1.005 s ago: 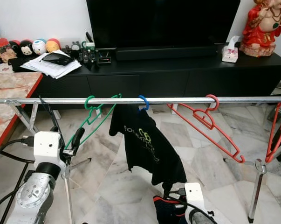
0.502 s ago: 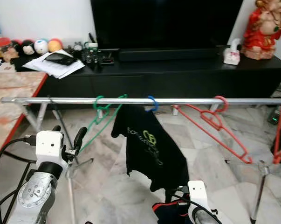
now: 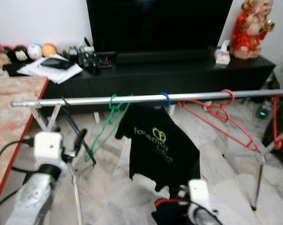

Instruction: Hang hanger

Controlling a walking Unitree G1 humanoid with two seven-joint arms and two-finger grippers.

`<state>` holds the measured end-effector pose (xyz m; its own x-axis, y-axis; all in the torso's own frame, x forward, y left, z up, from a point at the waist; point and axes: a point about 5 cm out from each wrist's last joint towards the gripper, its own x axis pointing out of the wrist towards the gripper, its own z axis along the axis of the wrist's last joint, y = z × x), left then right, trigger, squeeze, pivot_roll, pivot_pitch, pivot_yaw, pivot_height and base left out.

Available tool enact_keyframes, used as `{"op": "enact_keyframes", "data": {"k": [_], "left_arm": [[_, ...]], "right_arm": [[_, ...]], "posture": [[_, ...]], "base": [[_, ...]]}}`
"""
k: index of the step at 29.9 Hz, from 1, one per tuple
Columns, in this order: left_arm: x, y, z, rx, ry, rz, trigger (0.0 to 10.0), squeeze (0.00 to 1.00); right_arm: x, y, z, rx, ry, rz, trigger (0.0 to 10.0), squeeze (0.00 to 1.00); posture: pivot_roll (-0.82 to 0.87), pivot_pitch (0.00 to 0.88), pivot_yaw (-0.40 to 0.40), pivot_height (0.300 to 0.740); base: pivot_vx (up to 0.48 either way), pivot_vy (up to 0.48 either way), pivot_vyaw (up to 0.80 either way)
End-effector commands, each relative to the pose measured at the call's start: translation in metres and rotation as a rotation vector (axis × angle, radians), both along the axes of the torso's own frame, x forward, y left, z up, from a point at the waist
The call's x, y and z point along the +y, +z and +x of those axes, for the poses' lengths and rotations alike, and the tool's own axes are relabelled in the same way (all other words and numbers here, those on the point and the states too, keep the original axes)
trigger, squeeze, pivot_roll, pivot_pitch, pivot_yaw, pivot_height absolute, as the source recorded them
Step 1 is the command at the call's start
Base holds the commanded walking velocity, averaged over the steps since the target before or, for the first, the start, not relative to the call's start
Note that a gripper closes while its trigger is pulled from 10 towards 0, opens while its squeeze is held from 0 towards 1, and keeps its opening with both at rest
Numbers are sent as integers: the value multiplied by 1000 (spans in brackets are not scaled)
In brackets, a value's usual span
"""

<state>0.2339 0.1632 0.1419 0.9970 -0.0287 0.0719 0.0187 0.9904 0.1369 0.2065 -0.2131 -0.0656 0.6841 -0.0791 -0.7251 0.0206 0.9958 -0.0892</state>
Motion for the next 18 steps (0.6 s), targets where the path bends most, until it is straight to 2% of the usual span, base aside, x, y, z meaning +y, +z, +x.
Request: {"op": "enact_keyframes", "data": {"k": [1, 3, 10, 18], "left_arm": [[-5, 4, 0, -18, -18, -4, 10000, 0], [-5, 4, 0, -19, -21, -7, 10000, 0], [-11, 5, 0, -22, -53, 0, 10000, 0], [-23, 4, -1, -10, -123, -33, 10000, 0]], "right_arm": [[-8, 5, 6, -27, -14, -18, 10000, 0], [-8, 6, 6, -27, -14, -18, 10000, 0], [-8, 5, 6, -26, -17, -17, 10000, 0], [-9, 5, 5, -14, -19, -27, 10000, 0]], "posture": [[-28, 0, 1, 740], [-27, 0, 0, 740], [-26, 0, -1, 740], [-24, 0, -3, 740]], "base": [[0, 289, 0], [0, 289, 0], [0, 0, 0], [0, 0, -745]]}}
